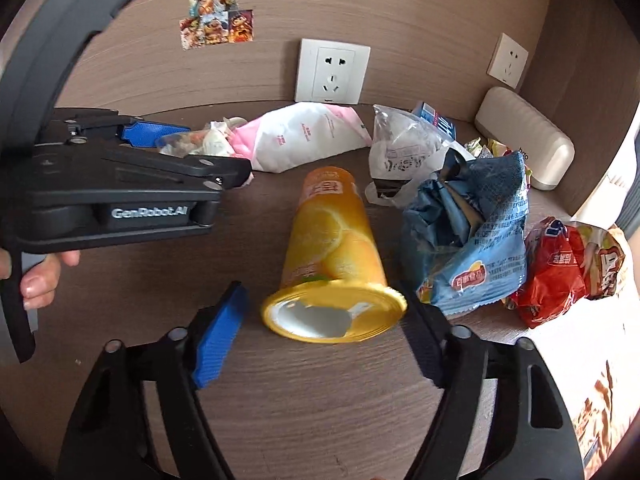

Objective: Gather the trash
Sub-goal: 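Return both tools to the desk toward the white wrapper and yellow can, then grasp the white wrapper with the left tool while the right tool grasps the yellow chip can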

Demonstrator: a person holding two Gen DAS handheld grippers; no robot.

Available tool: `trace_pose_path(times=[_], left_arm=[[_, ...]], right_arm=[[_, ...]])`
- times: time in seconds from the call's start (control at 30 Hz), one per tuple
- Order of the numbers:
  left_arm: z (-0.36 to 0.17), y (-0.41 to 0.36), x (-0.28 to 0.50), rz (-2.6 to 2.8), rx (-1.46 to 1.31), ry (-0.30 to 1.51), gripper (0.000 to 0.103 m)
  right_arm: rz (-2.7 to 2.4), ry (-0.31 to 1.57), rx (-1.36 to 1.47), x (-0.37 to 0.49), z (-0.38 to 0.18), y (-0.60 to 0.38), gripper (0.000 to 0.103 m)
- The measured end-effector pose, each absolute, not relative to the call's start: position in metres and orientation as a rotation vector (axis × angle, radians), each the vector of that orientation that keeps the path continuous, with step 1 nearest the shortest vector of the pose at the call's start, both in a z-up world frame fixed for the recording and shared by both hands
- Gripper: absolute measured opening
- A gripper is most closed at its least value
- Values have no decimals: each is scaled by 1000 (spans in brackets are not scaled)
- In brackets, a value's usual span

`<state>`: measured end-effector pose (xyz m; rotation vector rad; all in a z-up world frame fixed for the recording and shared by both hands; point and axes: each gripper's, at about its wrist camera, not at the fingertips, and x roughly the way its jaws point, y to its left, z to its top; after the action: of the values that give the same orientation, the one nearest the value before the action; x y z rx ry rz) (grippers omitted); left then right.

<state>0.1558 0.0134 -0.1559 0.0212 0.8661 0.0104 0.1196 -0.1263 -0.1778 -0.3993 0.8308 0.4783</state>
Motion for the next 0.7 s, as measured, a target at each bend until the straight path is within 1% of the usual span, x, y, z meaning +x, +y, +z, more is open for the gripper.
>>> trace_pose_path(times=[0.03,0.13,0.3,0.47,0.7], left_arm=[[-155,14,158,4,18,868,61],[-154,15,160,-11,14,875,59],[-149,19,150,-3,24,866,57],[-133,19,133,5,1,849,57],[-107,-5,108,6,33,805,57]], right_arm=[[472,831,-394,122,-178,-126,61],[455,842,-371,129,-176,-125,57],[455,841,-346,131,-168,-124,57],[484,772,-331,120,-146,-128,57],[494,685,-290,98,-113,-154,57]])
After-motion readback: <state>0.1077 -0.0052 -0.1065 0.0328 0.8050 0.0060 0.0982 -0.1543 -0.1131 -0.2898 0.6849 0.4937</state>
